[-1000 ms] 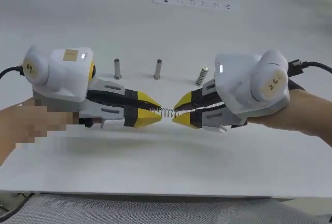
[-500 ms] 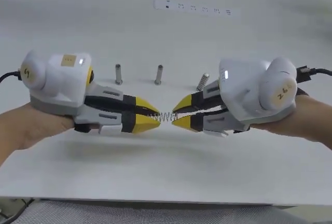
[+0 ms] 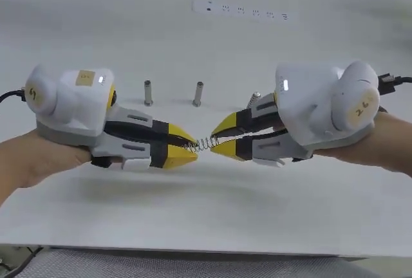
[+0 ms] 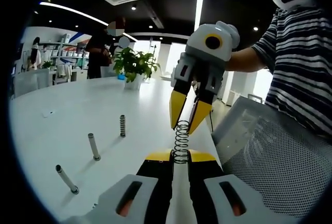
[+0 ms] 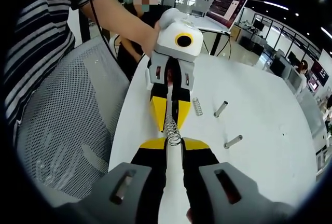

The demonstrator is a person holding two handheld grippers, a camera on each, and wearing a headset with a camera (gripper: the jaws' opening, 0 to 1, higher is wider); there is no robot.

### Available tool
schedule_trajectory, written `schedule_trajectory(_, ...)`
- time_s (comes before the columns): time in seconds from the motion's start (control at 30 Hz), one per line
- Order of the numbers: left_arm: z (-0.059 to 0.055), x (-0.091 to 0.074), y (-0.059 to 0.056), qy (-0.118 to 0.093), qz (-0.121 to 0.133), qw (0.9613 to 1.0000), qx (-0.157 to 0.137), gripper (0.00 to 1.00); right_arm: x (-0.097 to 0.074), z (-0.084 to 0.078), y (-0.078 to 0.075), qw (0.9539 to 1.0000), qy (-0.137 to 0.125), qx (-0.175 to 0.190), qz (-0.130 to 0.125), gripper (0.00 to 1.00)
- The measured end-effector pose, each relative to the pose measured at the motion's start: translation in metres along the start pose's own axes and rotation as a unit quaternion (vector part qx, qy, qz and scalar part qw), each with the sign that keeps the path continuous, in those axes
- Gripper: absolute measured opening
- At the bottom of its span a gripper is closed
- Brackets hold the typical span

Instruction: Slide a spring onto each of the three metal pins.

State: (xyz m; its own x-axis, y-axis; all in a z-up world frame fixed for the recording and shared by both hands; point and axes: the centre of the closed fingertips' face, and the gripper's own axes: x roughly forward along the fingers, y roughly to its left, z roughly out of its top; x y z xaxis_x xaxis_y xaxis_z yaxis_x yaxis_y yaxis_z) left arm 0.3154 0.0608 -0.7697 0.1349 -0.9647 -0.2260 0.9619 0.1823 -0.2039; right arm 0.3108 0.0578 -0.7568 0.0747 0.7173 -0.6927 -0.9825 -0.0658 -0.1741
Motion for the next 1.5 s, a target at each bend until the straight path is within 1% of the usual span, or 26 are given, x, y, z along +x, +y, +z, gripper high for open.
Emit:
schedule_trajectory(0.1,0.000,0.000,-0.001,0.000,-0.001,1.0000,0.000,0.07,-0.001,0.004,0.001,1.0000,-0.005,-0.002,0.001,0.12)
schedule_trajectory(0.3,-0.001,0.001,-0.002,0.002,-0.002,1.0000,0.005,0.07,-0.001,0.015,0.001,0.9993,-0.033,0.018,0.001,0.11)
schedule_trajectory(0.4,-0.002,0.001,-0.002,0.006,-0.001,0.9999,0.008,0.07,0.000,0.018,0.001,0.9992,-0.034,0.019,0.000,0.12)
schedule_trajectory(0.57,-0.001,0.000,-0.003,0.006,0.000,0.9999,0.013,0.07,0.003,0.025,0.000,0.9979,-0.054,0.036,-0.003,0.12)
schedule_trajectory(0.7,-0.001,0.000,-0.002,0.006,0.000,0.9999,0.013,0.07,0.006,0.031,0.001,0.9977,-0.059,0.033,-0.002,0.12)
schedule_trajectory(0.93,-0.001,0.000,-0.003,0.009,-0.001,0.9998,0.017,0.07,0.009,0.037,0.001,0.9966,-0.071,0.044,-0.001,0.12)
schedule_trajectory(1.33,-0.004,0.001,-0.005,0.015,-0.001,0.9996,0.023,0.07,0.011,0.040,0.003,0.9956,-0.079,0.051,-0.006,0.13)
schedule_trajectory(1.47,0.000,-0.002,-0.002,0.004,0.006,0.9998,0.017,0.07,0.008,0.041,-0.001,0.9930,-0.098,0.064,-0.015,0.13)
schedule_trajectory(1.5,0.002,-0.003,-0.001,-0.002,0.009,0.9999,0.012,0.07,0.007,0.043,-0.002,0.9915,-0.108,0.071,-0.019,0.12)
